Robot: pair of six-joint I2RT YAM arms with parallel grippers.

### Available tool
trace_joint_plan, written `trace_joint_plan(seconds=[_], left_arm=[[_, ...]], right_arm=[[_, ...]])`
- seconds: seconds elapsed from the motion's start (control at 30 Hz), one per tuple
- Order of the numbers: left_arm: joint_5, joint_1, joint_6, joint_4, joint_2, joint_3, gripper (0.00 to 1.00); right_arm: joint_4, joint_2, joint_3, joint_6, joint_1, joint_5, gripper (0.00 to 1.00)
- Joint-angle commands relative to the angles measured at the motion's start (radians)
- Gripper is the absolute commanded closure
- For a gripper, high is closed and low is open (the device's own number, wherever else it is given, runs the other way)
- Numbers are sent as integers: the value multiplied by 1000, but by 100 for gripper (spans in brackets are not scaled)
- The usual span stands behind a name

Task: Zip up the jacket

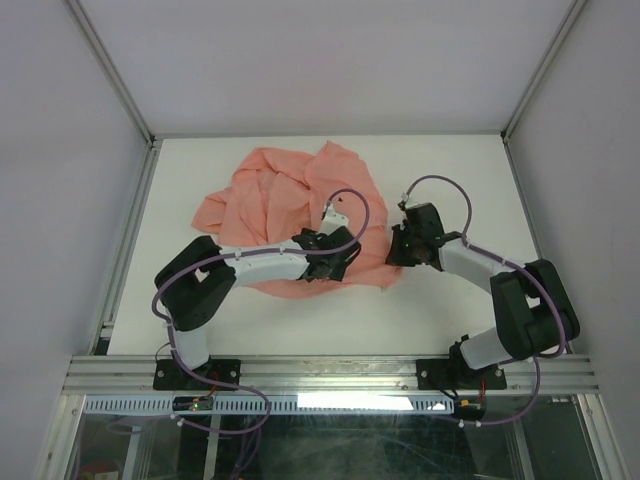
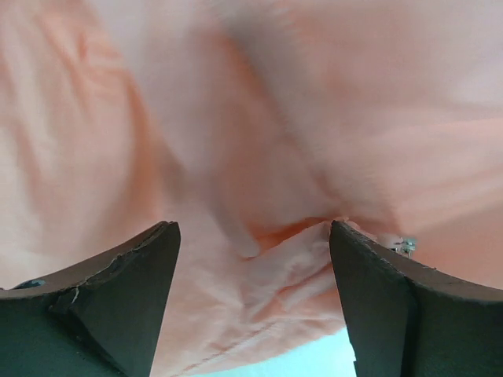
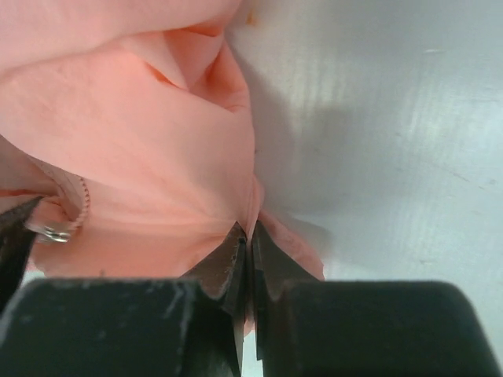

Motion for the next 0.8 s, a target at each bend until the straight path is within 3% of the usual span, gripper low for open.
trace_joint_plan(seconds=[0.0,0.27,0.43,0.6,0.77], left_arm=[[-23,83,-76,-13,-86,-98,24],[58,185,-142,-5,-364,-306,30],[175,179,-157,6,-498,-304,24],[285,132,-141,63,-479,-228,20],[294,90,-110,87,-312,-124,17]], right_arm=[[17,-76,-7,16,-36,35,95],[14,-134,-30,32,-72,52,98],[26,-137,-33,23,-72,16,99],[34,-136,-38,21,-73,10,98],[38,-131,-40,24,-73,9,98]])
